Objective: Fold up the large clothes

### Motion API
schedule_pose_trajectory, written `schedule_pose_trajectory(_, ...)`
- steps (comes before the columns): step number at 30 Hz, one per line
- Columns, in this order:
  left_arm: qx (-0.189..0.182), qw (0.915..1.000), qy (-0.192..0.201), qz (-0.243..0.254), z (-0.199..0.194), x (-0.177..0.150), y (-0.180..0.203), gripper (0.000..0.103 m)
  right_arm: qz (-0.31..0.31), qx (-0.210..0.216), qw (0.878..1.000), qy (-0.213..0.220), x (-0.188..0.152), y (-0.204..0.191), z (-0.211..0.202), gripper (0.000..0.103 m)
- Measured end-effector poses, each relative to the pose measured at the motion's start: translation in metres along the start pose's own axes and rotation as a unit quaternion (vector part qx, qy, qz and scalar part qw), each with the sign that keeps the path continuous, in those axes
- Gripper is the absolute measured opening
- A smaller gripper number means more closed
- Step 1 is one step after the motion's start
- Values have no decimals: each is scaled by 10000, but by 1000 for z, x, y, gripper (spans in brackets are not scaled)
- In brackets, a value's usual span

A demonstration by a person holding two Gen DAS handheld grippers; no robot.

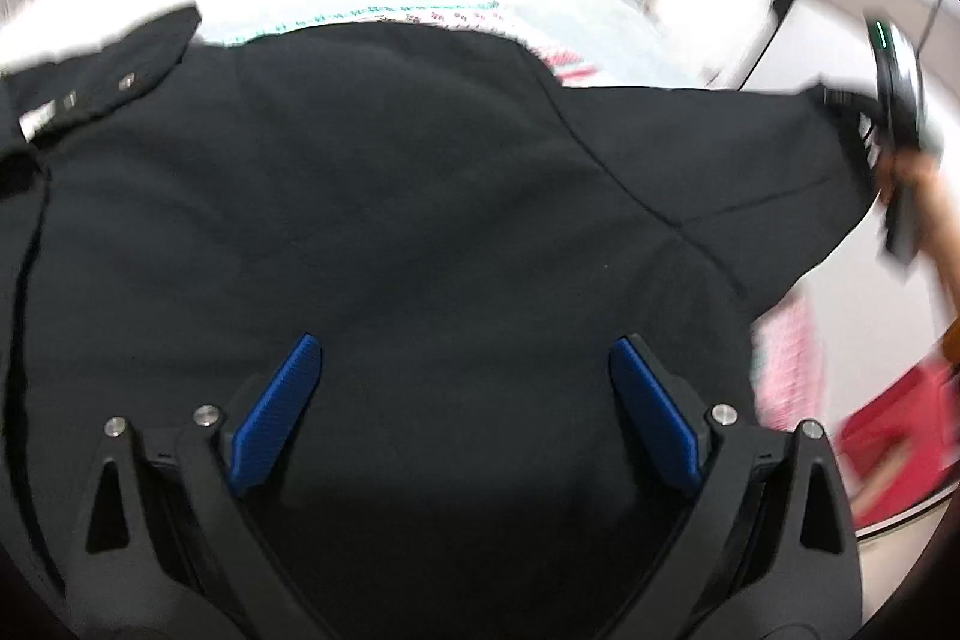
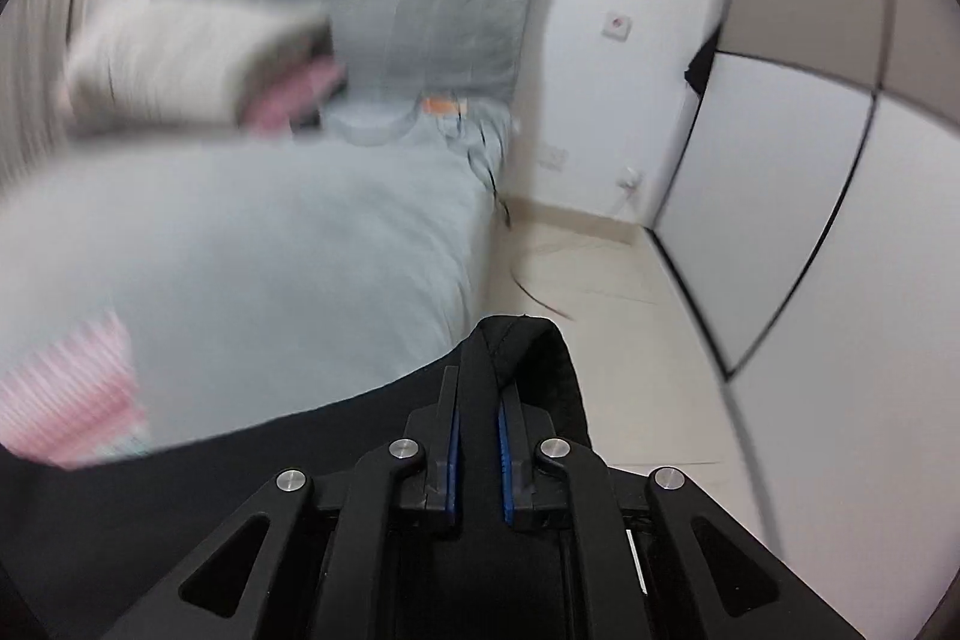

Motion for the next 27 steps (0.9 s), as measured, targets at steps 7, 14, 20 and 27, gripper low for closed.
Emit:
schedule_pose_trajectory(7, 145, 9966, -249, 768, -63, -9, 2, 97, -20, 305, 9995, 34, -30, -26, -36, 57)
schedule_pose_trajectory(14, 1156, 9929, -68, 260, -151, -27, -127, 97, -1388, 2661, 9525, 510, -79, -139, -190, 77)
schedule_pose_trajectory(20, 1436, 9887, -218, -375, -178, -96, -229, 97, -2434, 4215, 8735, 41, -178, -268, -267, 77)
schedule_pose_trajectory(27, 1078, 9916, -716, 35, -235, -188, -184, 98, -2592, 3808, 8876, 15, -227, -210, -243, 77)
Point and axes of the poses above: each gripper's, at about its wrist camera, not at the fingertips, and z roughly the way its jaws point, y to its right, x to its top, the point moved 3 cm from there along z, roughly the way its jaws point, and after that the axes turned 9 degrees about -x, right-handed, at the moved point
